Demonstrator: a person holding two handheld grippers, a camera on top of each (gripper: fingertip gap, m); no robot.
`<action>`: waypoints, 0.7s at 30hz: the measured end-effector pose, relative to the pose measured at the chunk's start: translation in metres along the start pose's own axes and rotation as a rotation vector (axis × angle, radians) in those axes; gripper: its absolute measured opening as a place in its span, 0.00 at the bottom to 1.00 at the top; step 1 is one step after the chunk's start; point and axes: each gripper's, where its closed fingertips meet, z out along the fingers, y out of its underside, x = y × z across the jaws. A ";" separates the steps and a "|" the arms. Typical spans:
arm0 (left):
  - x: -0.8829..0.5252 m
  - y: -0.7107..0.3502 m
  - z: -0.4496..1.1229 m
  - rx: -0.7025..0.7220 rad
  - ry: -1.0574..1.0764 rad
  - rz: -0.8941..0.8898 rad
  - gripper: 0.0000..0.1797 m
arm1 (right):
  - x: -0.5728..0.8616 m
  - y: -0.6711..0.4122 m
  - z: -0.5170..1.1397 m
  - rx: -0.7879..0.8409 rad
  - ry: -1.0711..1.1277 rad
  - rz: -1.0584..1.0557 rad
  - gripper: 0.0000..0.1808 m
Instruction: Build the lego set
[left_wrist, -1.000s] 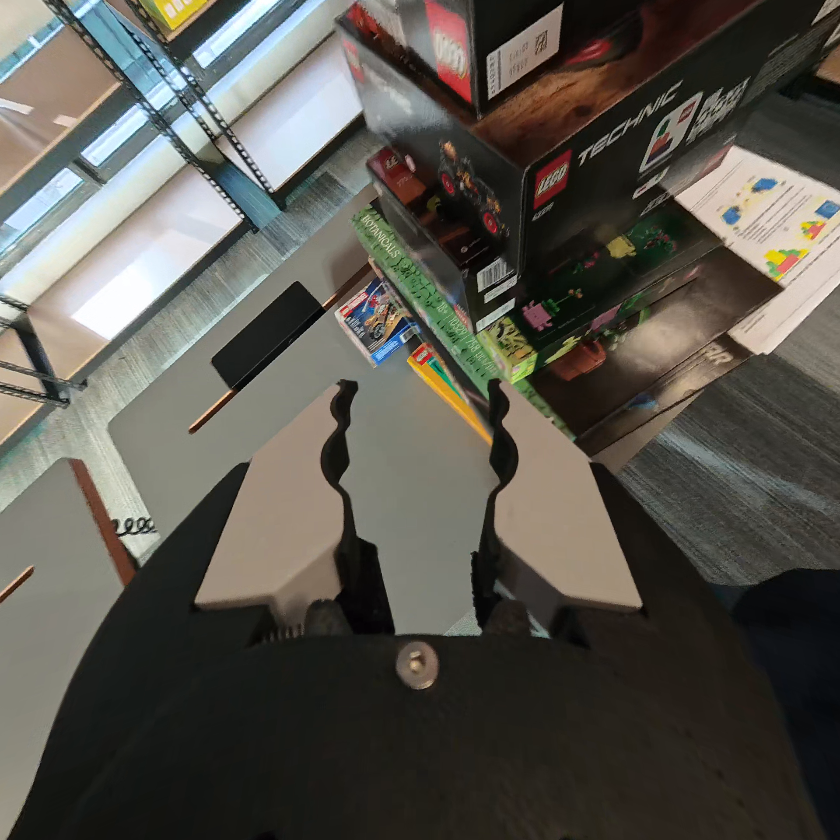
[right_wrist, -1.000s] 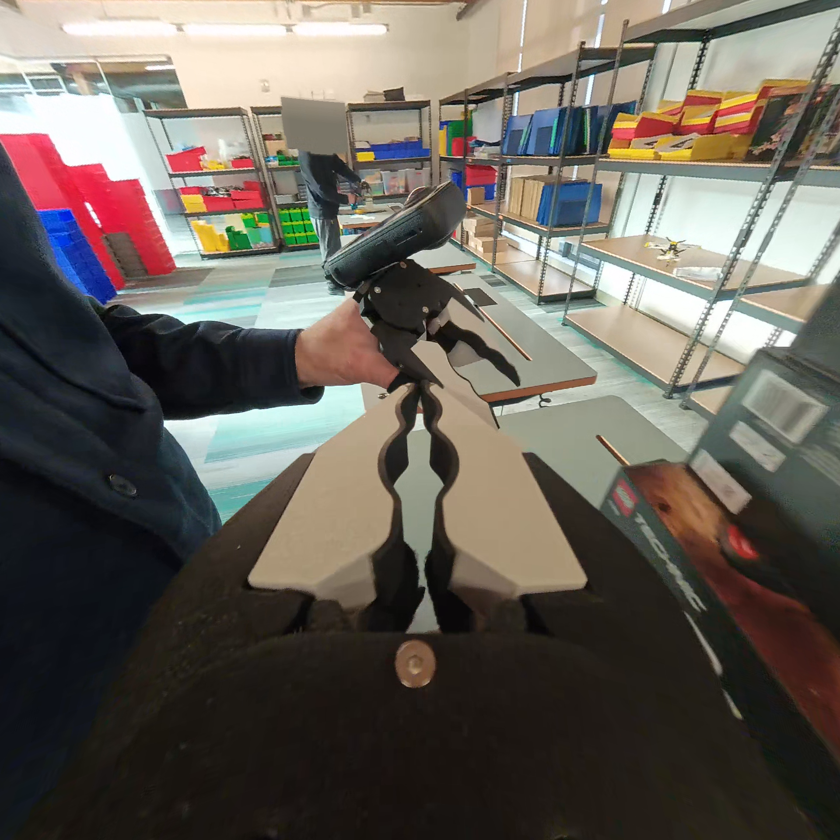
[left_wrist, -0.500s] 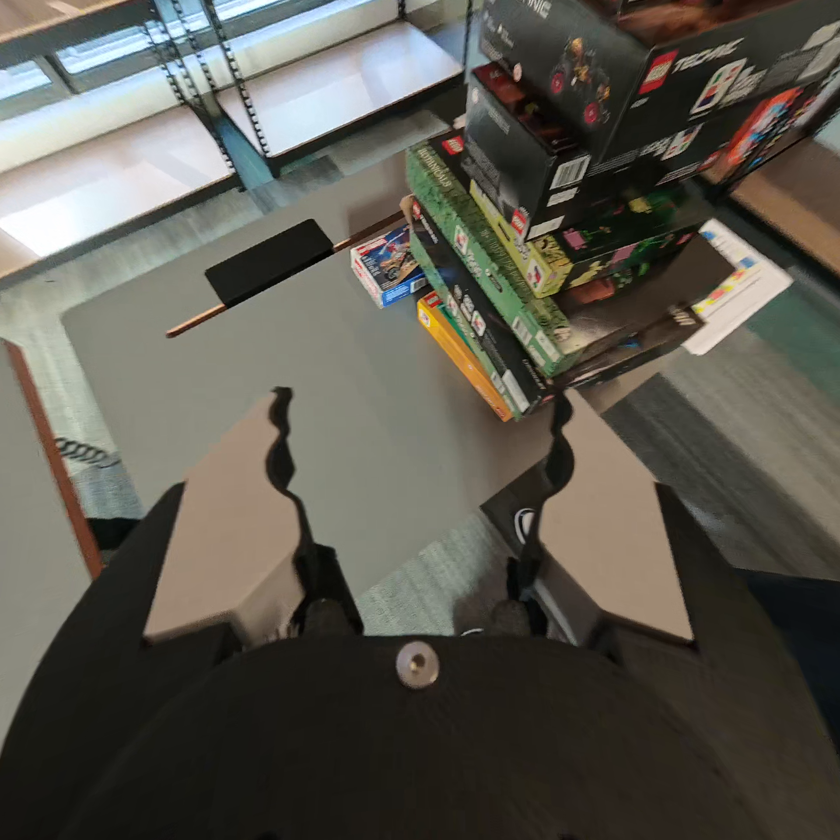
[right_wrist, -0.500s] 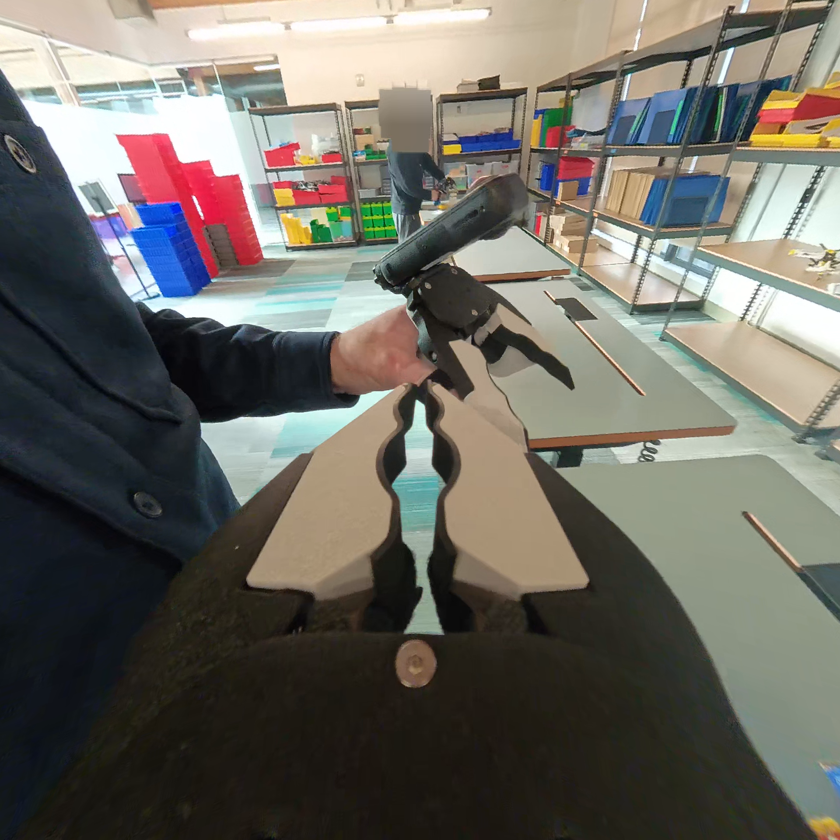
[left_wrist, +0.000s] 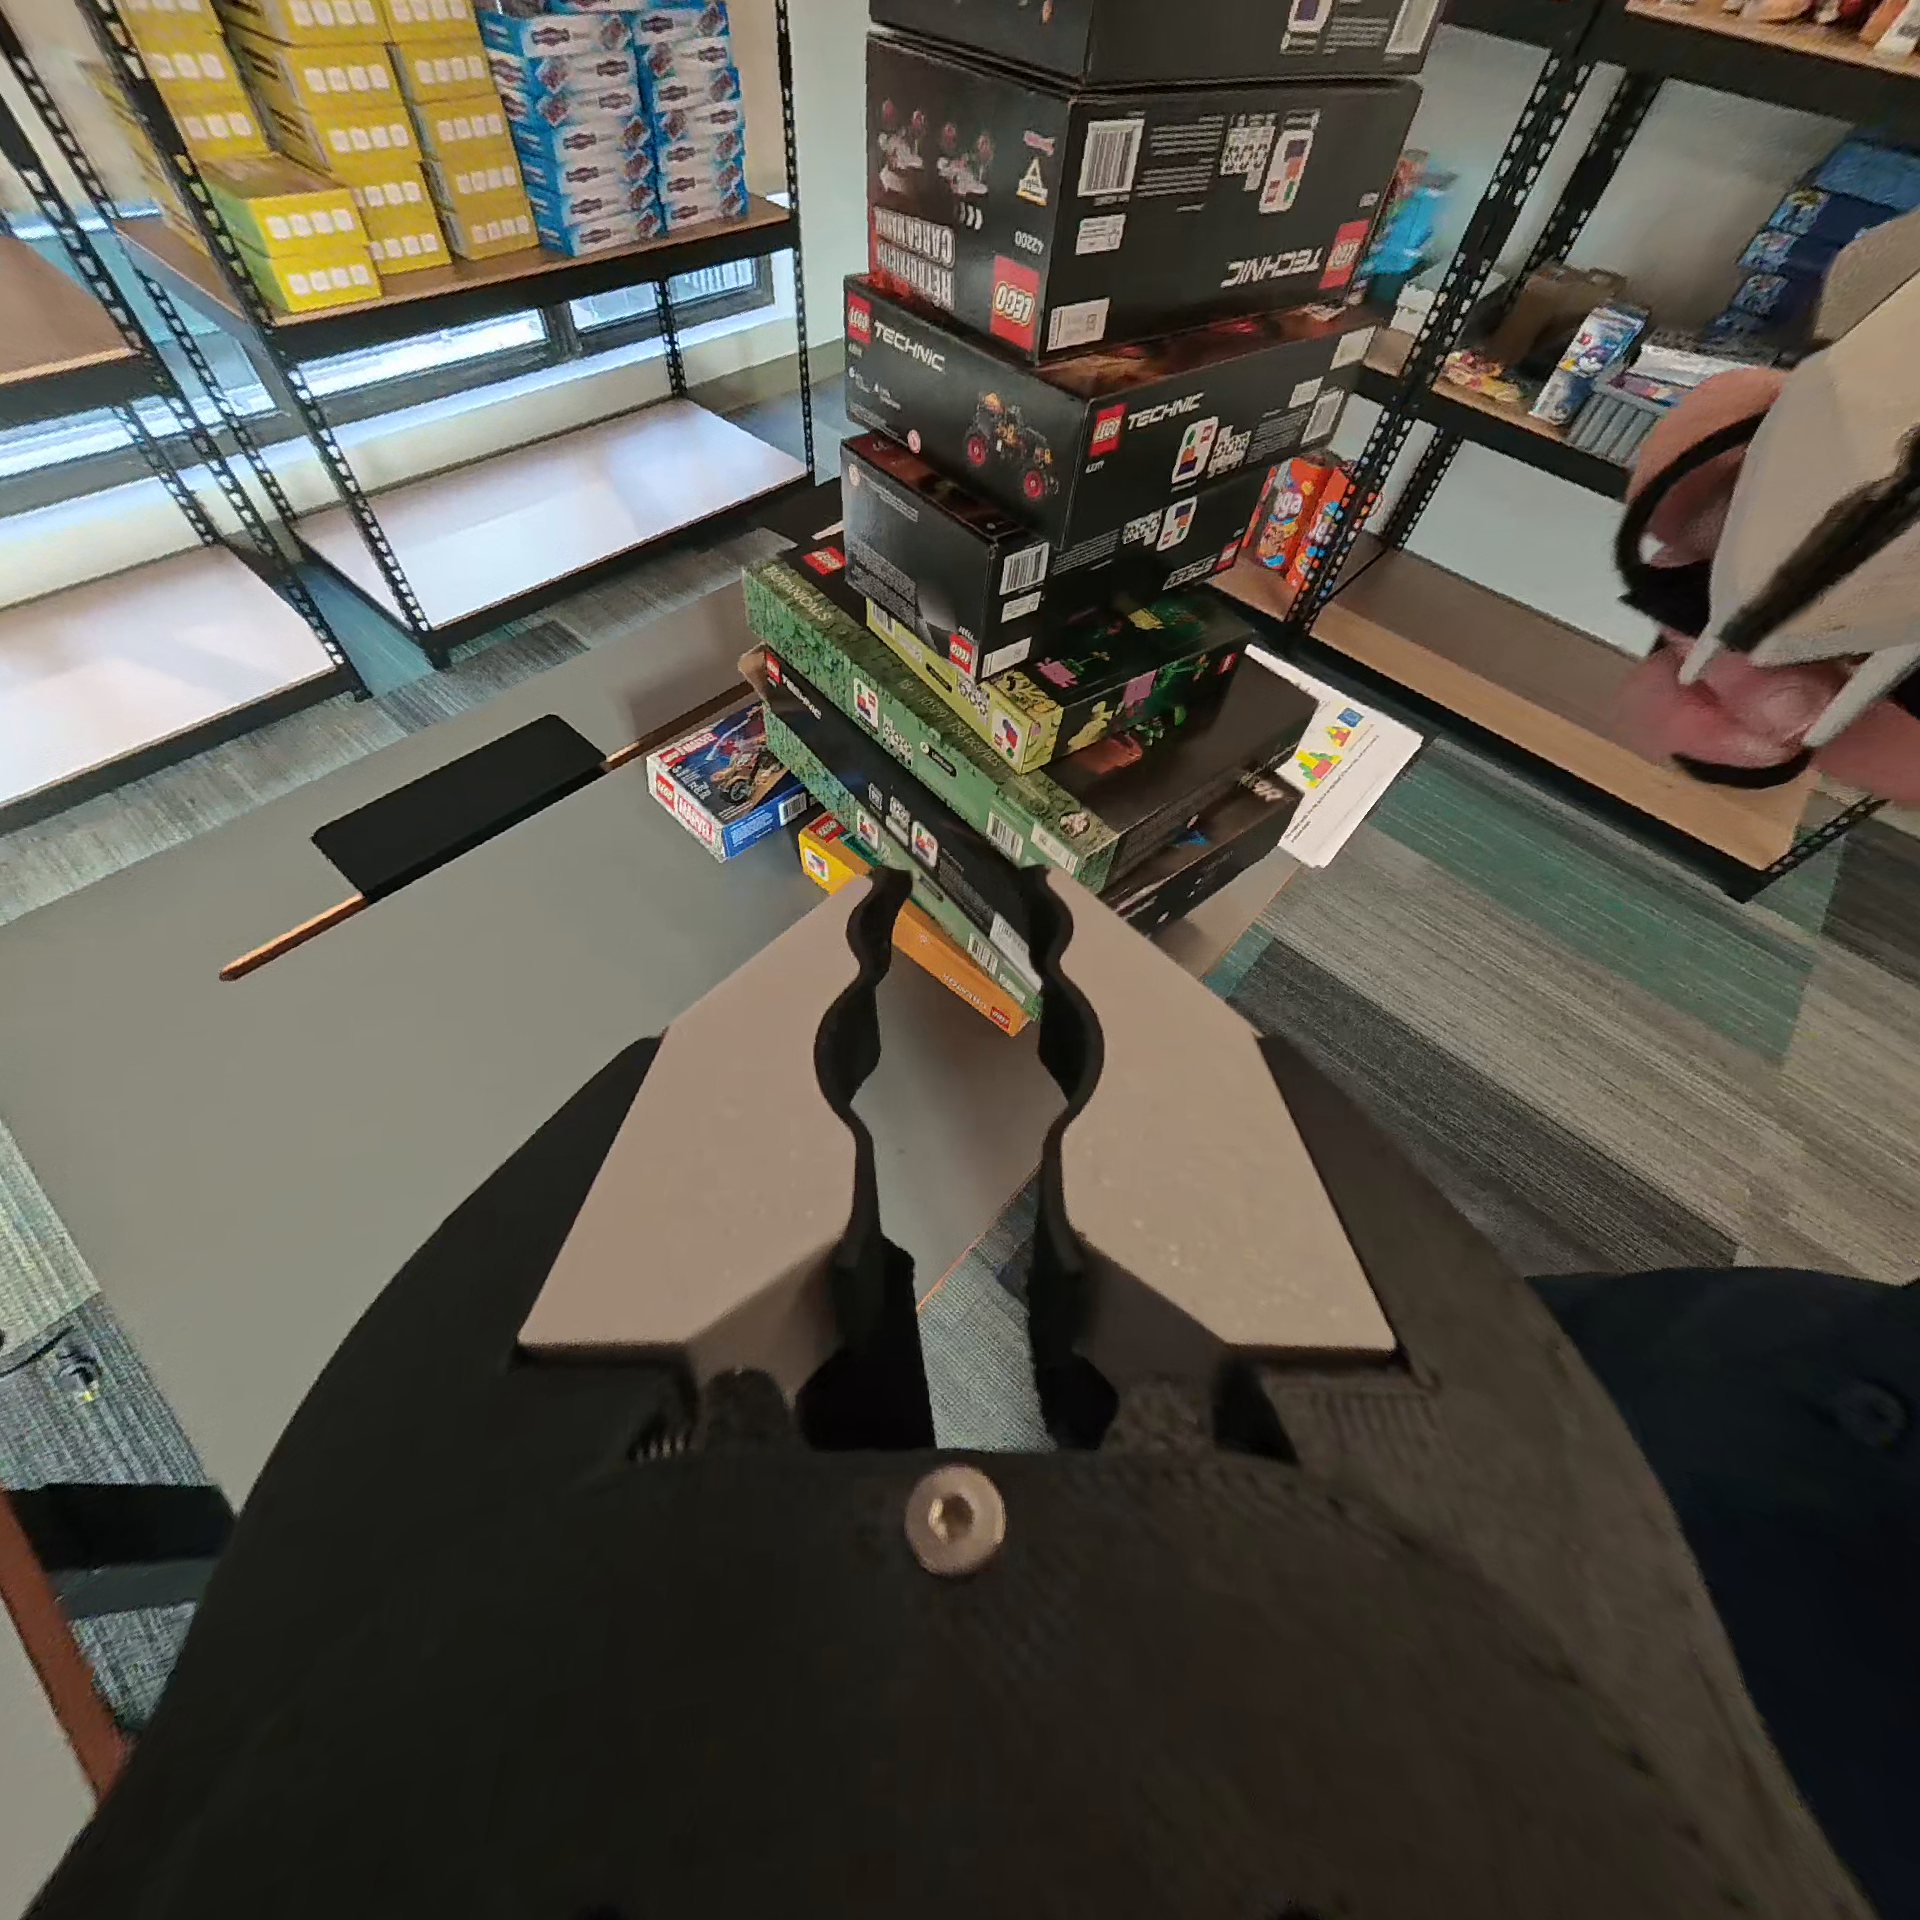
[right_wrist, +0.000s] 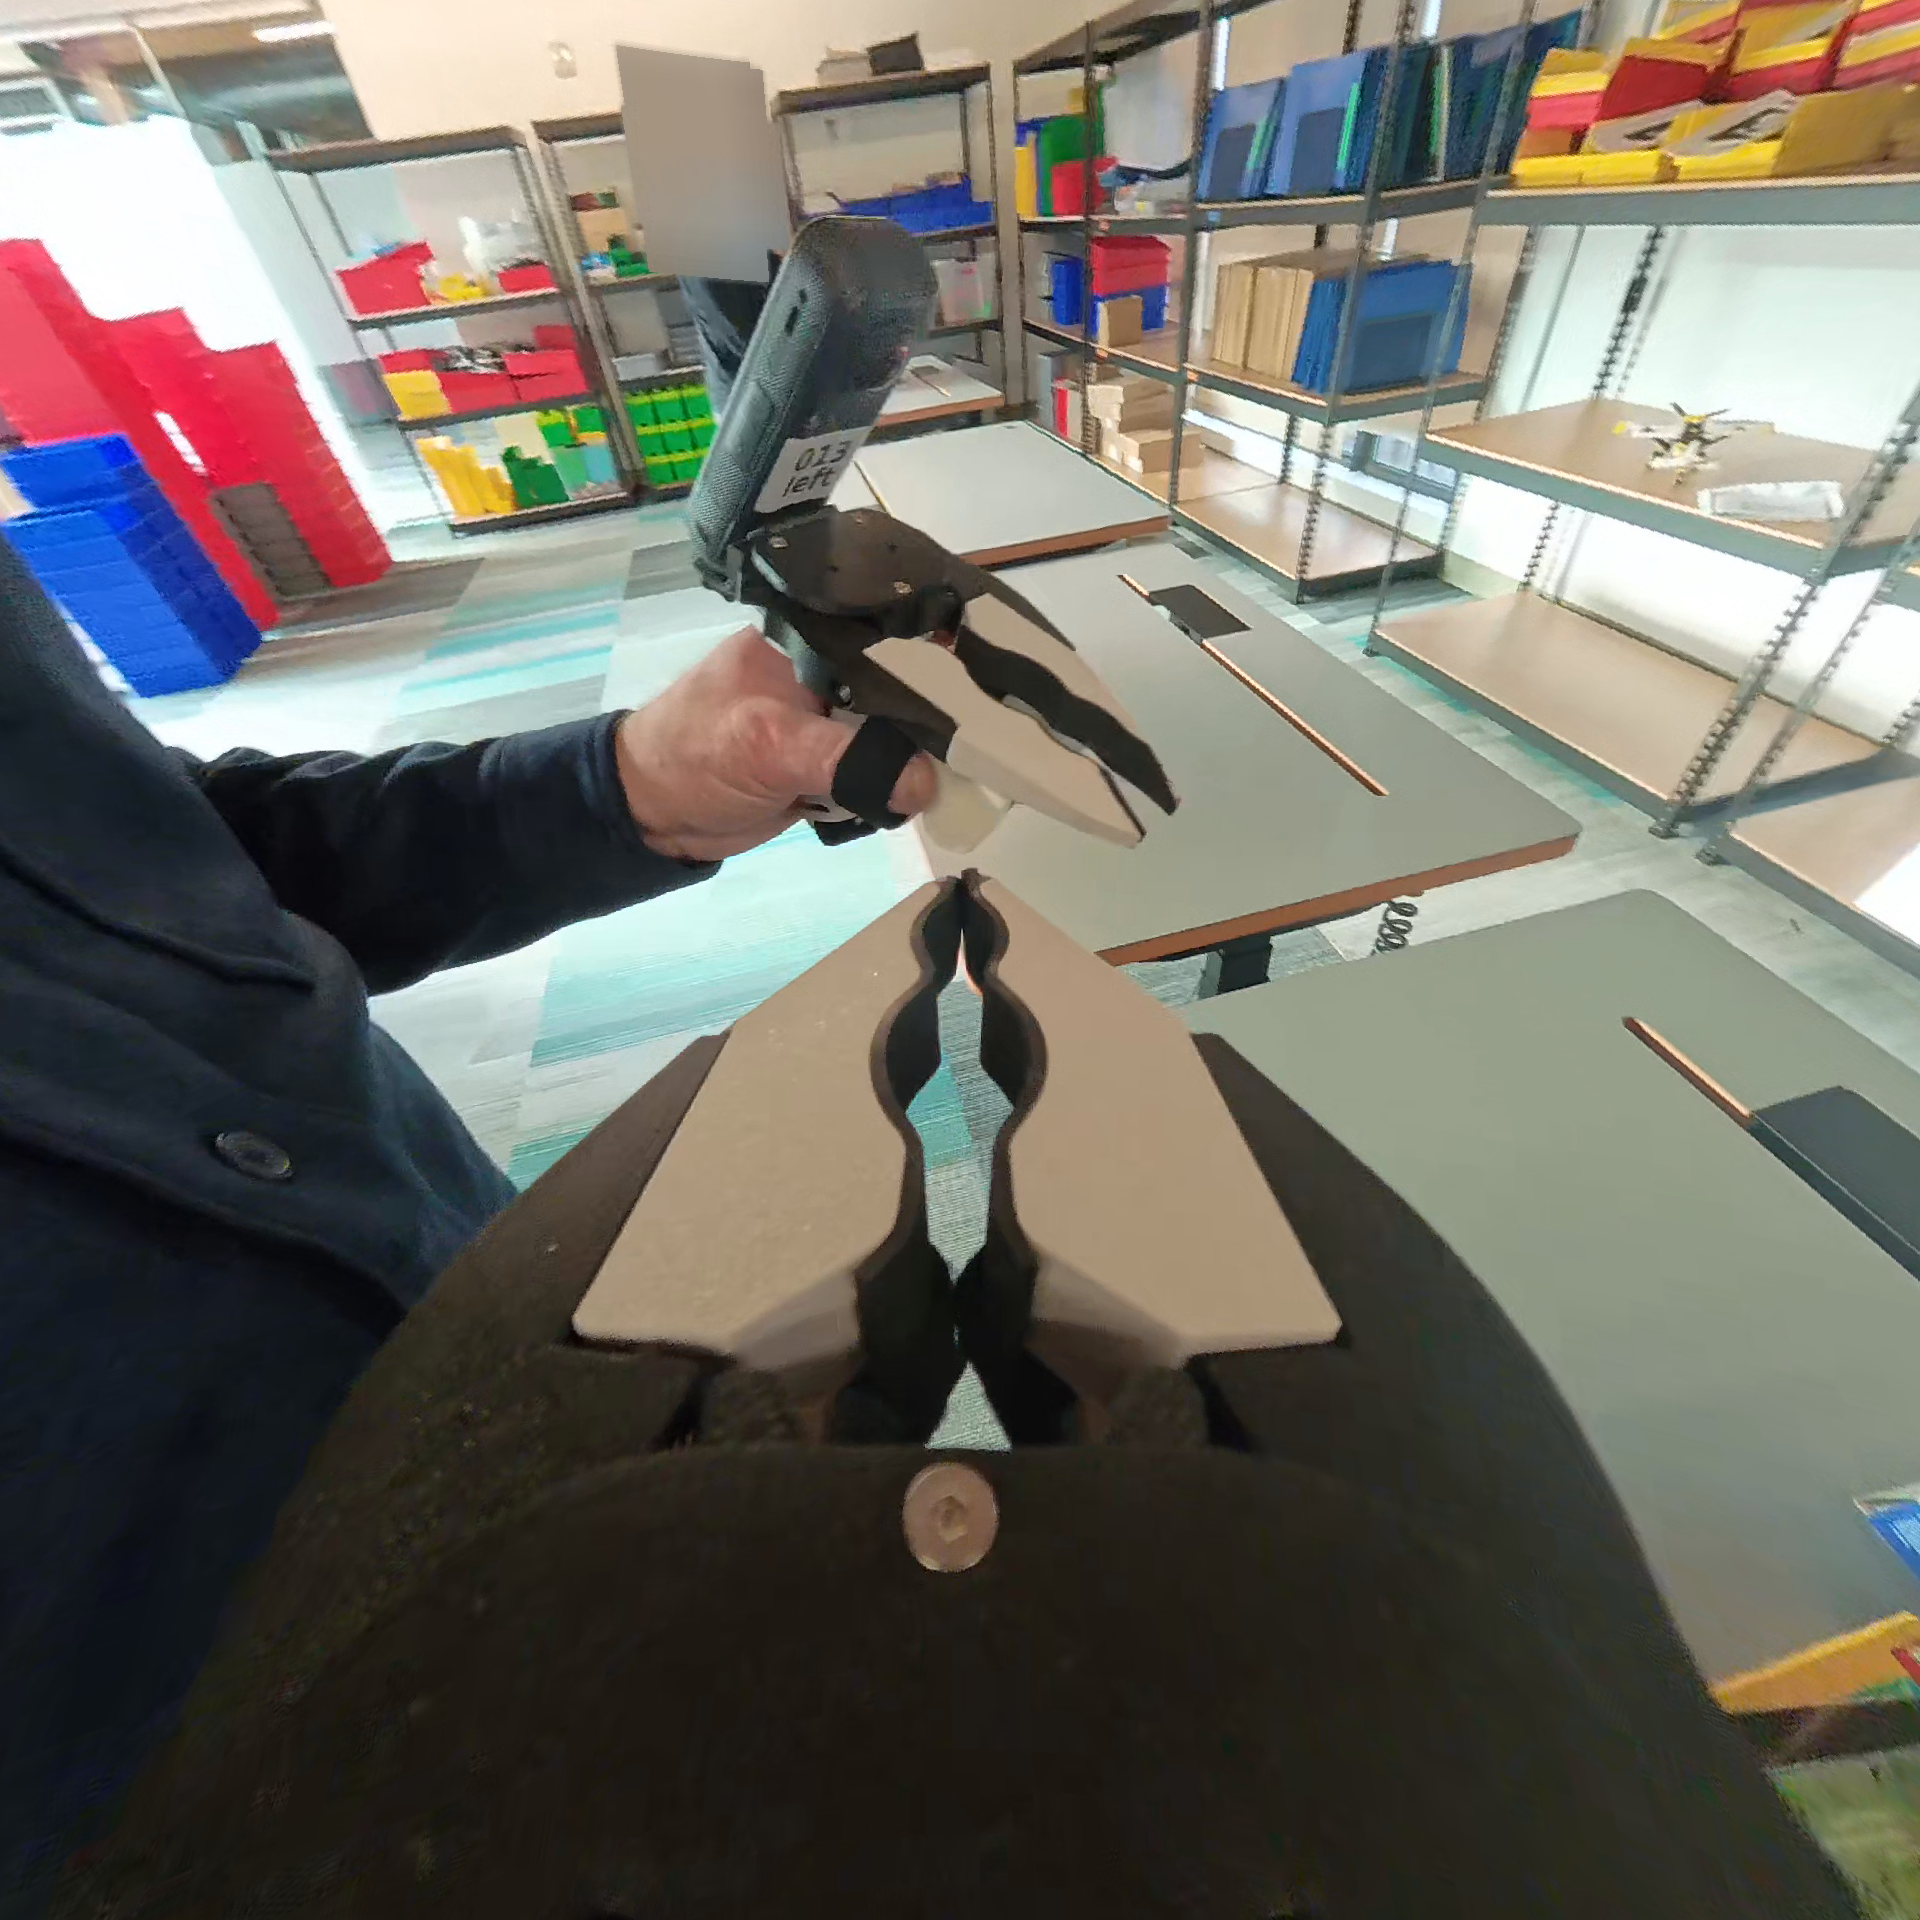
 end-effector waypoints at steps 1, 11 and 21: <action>-0.001 0.004 -0.003 -0.007 -0.008 0.004 0.14 | -0.001 -0.001 0.002 -0.006 0.023 0.007 0.00; 0.018 0.017 -0.031 0.037 0.081 0.026 0.08 | -0.024 0.020 0.027 -0.137 0.030 0.062 0.00; 0.040 -0.010 -0.053 0.166 0.312 -0.091 0.00 | -0.031 0.010 0.038 -0.093 -0.082 0.097 0.00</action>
